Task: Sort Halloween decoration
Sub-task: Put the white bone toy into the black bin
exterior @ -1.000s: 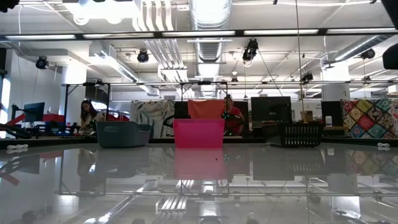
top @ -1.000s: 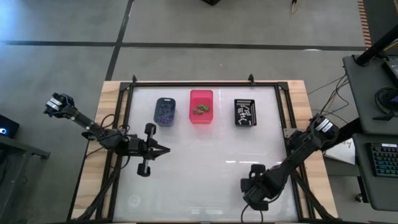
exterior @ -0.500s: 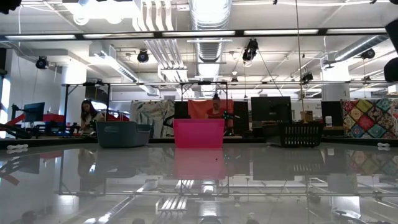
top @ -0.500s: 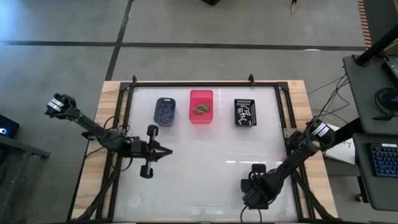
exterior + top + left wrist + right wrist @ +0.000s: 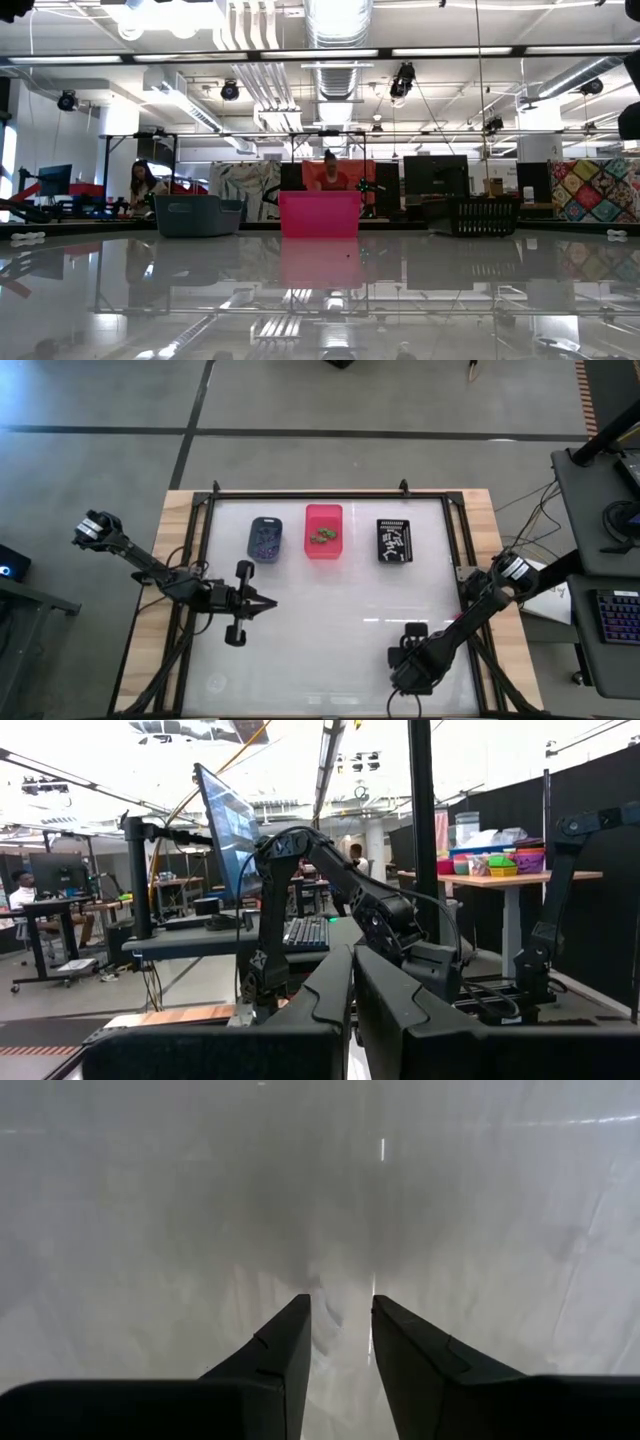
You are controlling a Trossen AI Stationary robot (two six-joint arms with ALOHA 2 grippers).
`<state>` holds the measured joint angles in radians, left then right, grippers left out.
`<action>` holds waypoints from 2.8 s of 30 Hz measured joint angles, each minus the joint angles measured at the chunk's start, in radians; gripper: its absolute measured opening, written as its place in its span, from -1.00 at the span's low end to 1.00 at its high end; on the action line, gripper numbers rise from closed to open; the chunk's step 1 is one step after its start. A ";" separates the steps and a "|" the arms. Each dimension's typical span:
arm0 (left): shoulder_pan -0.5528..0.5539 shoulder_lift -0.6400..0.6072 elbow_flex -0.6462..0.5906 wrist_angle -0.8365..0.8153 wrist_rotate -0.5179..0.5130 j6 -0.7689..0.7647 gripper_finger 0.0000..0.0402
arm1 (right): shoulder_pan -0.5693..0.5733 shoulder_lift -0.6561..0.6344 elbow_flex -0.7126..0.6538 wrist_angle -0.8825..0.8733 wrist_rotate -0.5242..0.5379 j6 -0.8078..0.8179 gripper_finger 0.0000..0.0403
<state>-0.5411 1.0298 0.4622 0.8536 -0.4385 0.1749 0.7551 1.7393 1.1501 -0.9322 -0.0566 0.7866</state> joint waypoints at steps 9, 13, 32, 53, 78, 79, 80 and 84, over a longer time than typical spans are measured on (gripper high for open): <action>0.000 0.000 0.000 -0.001 0.000 0.000 -1.00 | 0.000 0.000 -0.054 0.066 -0.003 -0.001 -0.56; 0.000 0.000 0.000 -0.001 0.000 0.000 -1.00 | 0.000 -0.002 -0.067 0.072 0.000 -0.006 -0.60; 0.000 0.000 0.000 -0.001 0.000 0.011 -1.00 | -0.024 -0.083 -0.063 0.075 0.140 -0.028 -0.96; 0.000 -0.001 0.000 0.001 0.000 0.011 -1.00 | -0.267 -0.359 -0.114 0.366 0.947 -0.031 -0.96; 0.000 -0.001 0.000 0.006 0.000 0.000 -1.00 | -1.264 -0.378 -0.129 0.061 0.109 -0.166 -0.96; 0.000 -0.001 0.000 0.005 -0.001 0.000 -1.00 | -1.271 -0.378 -0.131 0.061 0.109 -0.161 -0.96; 0.000 -0.001 0.000 0.006 -0.006 0.000 -1.00 | -1.275 -0.378 -0.133 0.062 0.108 -0.160 -0.96; 0.000 -0.001 0.000 0.004 -0.057 0.000 -1.00 | -1.276 -0.378 -0.136 0.078 0.109 -0.164 -0.96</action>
<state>-0.5412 1.0290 0.4622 0.8577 -0.4952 0.1748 -0.5209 1.3617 1.0138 -0.8539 0.0525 0.6227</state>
